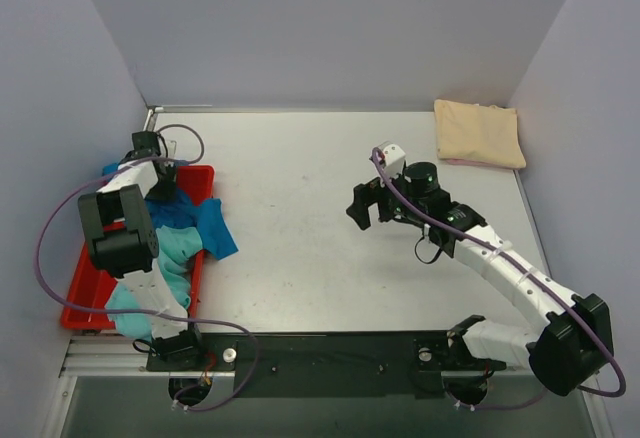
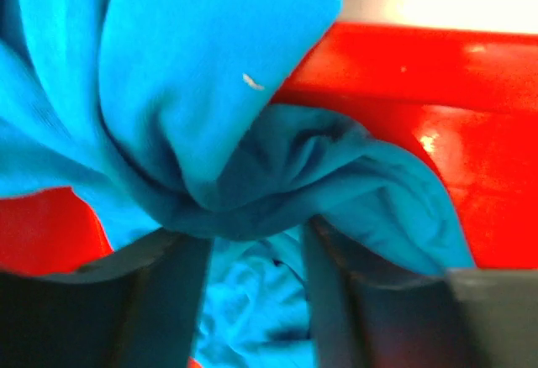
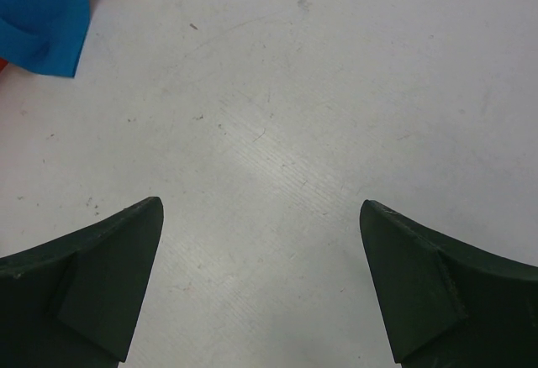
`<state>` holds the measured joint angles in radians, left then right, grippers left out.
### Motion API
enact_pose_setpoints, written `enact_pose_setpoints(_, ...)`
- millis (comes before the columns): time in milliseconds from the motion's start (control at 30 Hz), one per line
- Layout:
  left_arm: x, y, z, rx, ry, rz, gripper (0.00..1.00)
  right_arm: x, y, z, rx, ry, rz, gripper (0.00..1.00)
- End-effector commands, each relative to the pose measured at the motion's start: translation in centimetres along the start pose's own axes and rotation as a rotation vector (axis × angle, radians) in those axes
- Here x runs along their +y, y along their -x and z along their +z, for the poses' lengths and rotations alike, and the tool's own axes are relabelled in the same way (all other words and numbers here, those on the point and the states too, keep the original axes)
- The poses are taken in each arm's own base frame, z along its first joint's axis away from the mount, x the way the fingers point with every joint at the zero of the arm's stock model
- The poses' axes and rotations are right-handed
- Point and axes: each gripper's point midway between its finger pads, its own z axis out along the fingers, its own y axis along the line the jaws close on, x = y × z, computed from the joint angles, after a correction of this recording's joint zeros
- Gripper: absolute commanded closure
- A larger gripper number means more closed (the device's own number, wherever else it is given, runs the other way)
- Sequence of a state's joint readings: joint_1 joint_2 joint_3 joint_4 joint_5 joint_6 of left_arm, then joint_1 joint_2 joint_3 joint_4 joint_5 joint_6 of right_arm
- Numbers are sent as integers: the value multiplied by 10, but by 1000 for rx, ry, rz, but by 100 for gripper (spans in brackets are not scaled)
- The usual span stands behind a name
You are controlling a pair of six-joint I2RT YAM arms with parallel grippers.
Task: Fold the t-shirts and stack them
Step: Grab crumpled tshirt from bin with the left arm
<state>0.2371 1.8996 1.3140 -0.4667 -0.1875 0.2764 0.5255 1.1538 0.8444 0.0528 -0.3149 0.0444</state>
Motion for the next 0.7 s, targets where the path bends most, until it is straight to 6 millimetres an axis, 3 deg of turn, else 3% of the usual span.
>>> enact_pose_setpoints(0, 22, 38, -2, -139, 101, -38, 82, 8, 19, 2, -25, 19, -78, 4)
enact_pose_setpoints(33, 26, 42, -5, -162, 118, -46, 97, 9, 19, 2, -26, 21, -85, 4)
enact_pose_setpoints(133, 37, 54, -25, -231, 159, -48, 100, 11, 21, 4, -24, 25, -97, 4)
enact_pose_setpoints(200, 51, 68, -51, -302, 202, -50, 100, 13, 24, 3, -28, 29, -103, 4)
enact_pose_setpoints(333, 75, 105, -126, -462, 250, -44, 100, 16, 30, 0, -45, 32, -115, 4)
enact_pose_setpoints(567, 90, 139, -248, -658, 209, -35, 100, 27, 40, -6, -81, 56, -135, 4)
enact_pose_setpoints(600, 92, 150, -278, -733, 192, -34, 100, 28, 41, -7, -86, 56, -136, 4)
enact_pose_setpoints(633, 89, 150, -288, -739, 166, -33, 100, 30, 43, -8, -91, 58, -136, 4)
enact_pose_setpoints(667, 86, 162, -323, -830, 128, -26, 100, 32, 46, -10, -98, 63, -135, 4)
